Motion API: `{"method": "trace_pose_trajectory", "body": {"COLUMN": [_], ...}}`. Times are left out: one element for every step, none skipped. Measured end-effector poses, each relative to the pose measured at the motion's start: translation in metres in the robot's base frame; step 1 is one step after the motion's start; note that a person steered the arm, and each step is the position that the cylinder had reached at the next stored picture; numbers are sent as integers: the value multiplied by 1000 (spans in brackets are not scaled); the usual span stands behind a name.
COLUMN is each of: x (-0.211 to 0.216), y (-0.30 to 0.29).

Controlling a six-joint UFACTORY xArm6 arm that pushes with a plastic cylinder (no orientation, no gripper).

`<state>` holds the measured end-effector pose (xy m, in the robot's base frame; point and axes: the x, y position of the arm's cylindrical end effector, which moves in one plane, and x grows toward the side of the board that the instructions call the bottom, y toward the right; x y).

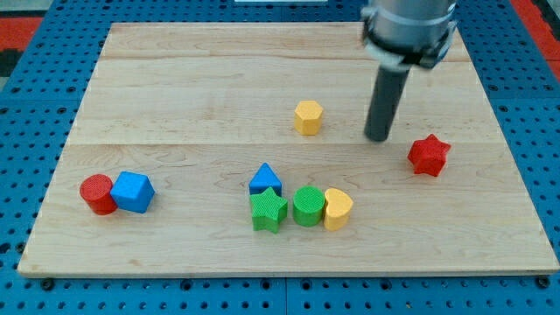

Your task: Point at red circle

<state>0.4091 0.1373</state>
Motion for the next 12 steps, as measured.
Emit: {"method": "trace_pose_trajectory", "body": {"x": [-4, 51, 101, 111, 57, 47, 39, 38, 35, 35, 35, 35], "y": [28, 51, 59, 56, 40, -50, -123, -127, -130, -151, -199, -247]}}
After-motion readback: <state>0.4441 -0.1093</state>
